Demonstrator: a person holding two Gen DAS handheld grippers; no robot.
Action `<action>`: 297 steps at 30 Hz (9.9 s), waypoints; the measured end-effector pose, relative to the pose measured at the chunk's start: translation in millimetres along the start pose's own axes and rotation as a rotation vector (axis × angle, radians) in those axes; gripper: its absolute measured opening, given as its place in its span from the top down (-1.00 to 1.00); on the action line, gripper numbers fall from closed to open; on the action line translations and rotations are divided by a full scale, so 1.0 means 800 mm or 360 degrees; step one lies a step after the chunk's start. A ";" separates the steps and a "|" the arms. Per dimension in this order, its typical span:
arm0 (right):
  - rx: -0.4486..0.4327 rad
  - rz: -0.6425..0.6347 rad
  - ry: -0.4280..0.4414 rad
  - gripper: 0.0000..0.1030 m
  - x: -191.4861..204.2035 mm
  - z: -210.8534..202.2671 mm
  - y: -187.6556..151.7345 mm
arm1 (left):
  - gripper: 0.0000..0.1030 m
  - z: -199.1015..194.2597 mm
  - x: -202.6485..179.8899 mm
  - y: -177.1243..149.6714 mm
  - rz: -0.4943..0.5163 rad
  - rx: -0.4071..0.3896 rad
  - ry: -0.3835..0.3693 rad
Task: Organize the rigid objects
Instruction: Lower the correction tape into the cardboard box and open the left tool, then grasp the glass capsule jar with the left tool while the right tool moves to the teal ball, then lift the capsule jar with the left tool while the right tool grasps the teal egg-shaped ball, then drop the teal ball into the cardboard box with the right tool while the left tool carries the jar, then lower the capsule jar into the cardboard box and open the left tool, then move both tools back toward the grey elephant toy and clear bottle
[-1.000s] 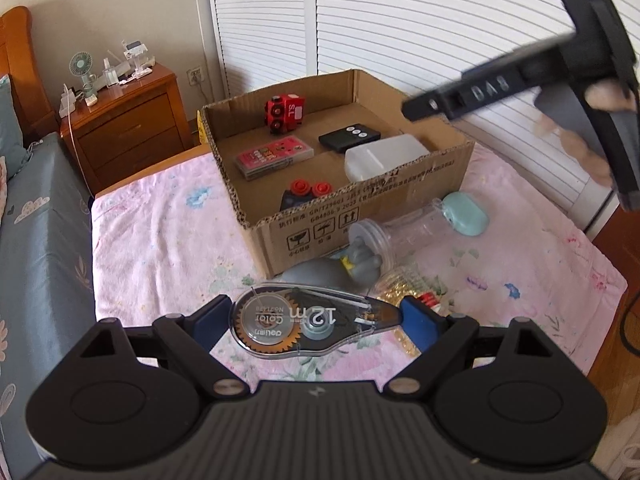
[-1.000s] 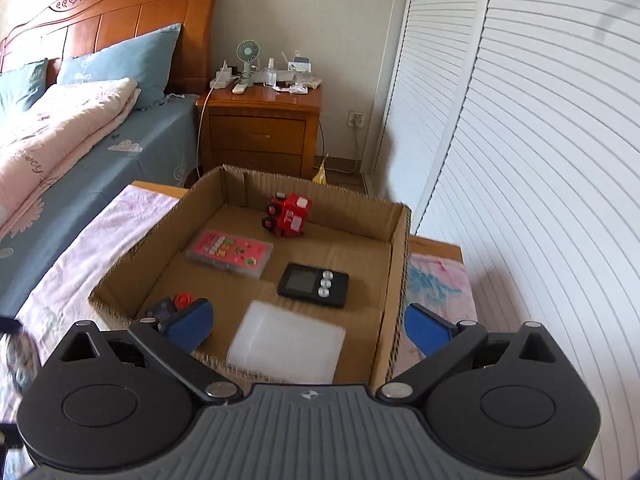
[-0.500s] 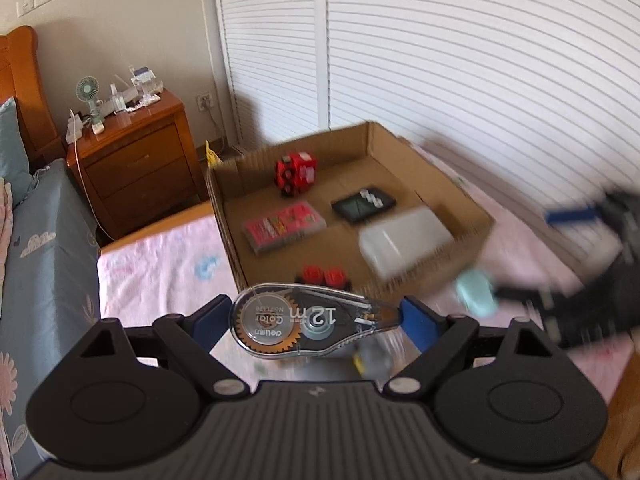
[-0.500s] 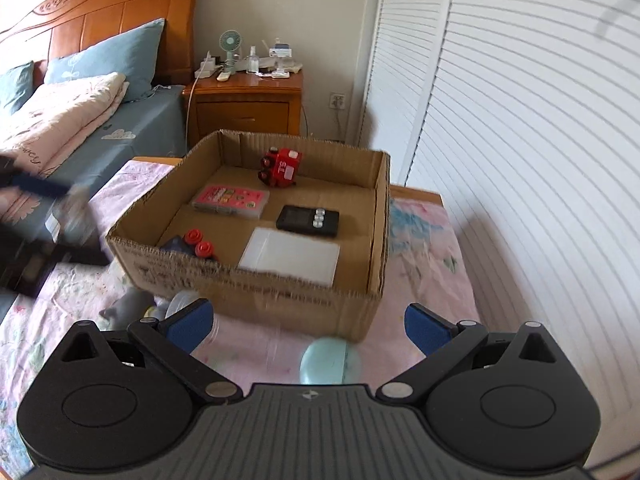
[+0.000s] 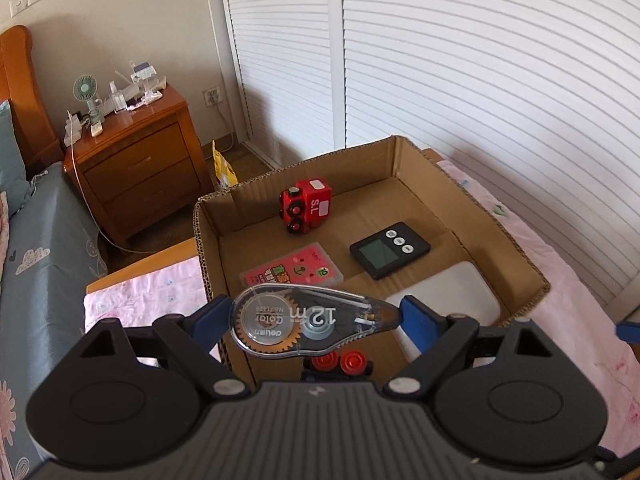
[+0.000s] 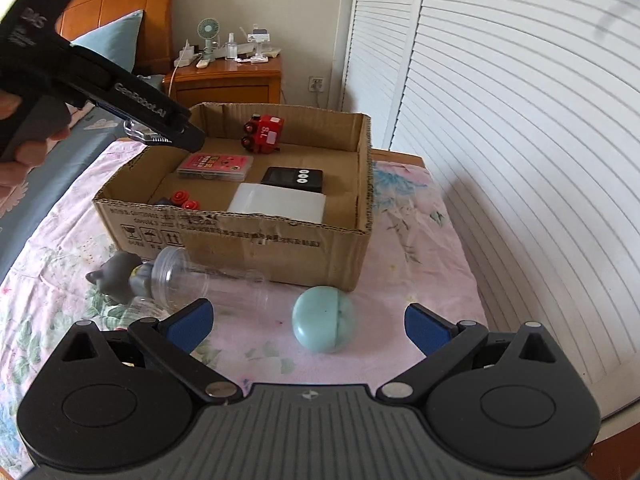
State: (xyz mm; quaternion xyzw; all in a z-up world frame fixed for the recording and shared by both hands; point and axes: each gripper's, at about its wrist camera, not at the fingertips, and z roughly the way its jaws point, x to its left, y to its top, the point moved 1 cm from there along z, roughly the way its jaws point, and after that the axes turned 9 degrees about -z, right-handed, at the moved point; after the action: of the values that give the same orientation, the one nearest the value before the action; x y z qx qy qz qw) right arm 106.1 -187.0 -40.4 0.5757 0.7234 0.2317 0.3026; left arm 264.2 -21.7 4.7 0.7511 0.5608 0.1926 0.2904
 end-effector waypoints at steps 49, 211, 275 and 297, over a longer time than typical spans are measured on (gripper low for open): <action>0.0085 -0.0046 0.0133 -1.00 0.004 0.024 -0.124 | -0.95 -0.070 -0.073 -0.212 -0.0080 -0.0004 0.0026; -0.0182 -0.0417 0.0304 -0.13 -0.036 0.042 0.103 | -0.80 -0.064 -0.005 -0.057 -0.0006 -0.0121 -0.0003; -0.0100 -0.0100 0.0028 -1.00 -0.001 0.001 -0.017 | -0.97 -0.086 -0.020 -0.112 -0.0147 -0.0155 0.0104; 0.0008 0.0038 0.0108 -1.00 0.002 0.026 -0.055 | -0.97 0.003 -0.017 -0.192 -0.0294 0.0020 0.0184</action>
State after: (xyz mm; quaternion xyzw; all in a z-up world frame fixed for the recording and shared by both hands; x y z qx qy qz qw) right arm 89.9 -195.9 -85.5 0.5768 0.7269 0.2528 0.2737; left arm 149.8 -3.9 -97.0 0.6858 0.6445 0.2043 0.2693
